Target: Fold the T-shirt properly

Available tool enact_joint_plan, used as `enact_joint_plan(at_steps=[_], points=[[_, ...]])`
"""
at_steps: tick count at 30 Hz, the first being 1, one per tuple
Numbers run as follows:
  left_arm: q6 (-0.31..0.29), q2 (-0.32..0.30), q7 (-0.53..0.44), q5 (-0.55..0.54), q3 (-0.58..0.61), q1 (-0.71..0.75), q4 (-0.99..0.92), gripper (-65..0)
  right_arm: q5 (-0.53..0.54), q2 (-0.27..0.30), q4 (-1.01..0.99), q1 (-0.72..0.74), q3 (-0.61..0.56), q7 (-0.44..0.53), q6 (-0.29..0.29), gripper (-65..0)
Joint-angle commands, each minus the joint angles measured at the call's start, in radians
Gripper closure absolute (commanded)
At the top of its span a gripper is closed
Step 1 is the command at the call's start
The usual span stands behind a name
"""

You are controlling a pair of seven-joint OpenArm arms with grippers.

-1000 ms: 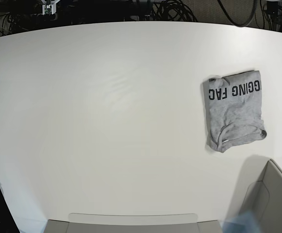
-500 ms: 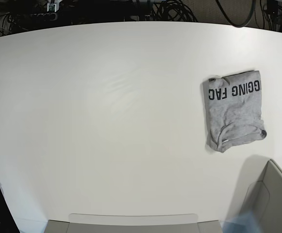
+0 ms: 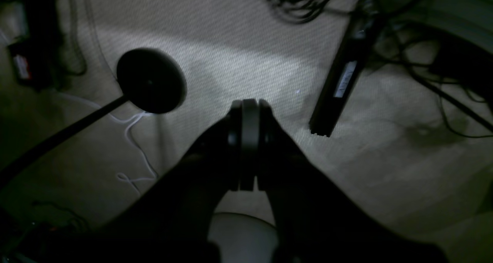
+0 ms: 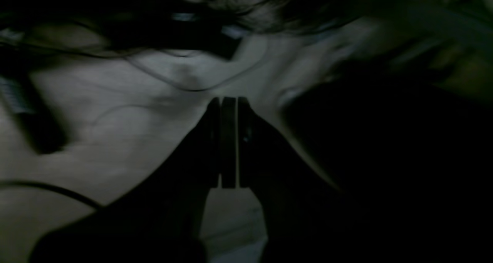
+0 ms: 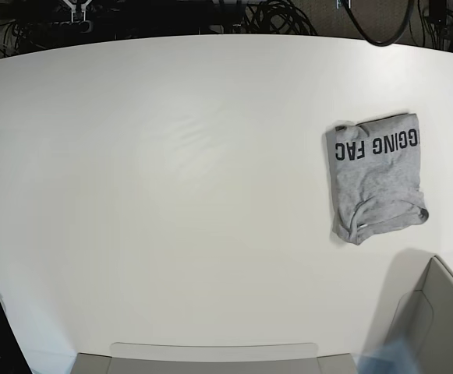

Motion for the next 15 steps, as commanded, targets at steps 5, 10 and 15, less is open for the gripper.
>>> enact_joint_plan(at_steps=[5,10,15], points=[[0.040,0.021,0.011,-0.003,-0.004,-0.014,-0.001,-1.8,-0.239,-0.030,0.008,0.041,0.002,0.010,-0.263,-0.5],[0.039,0.026,0.011,-0.003,-0.004,-0.034,-0.001,-6.2,-0.337,-0.076,0.007,0.044,0.002,0.010,-0.295,-0.5],[0.039,0.041,0.016,-0.003,-0.004,-0.059,-0.001,-6.7,-0.365,-0.095,0.005,0.044,0.002,0.010,-0.295,-0.5]])
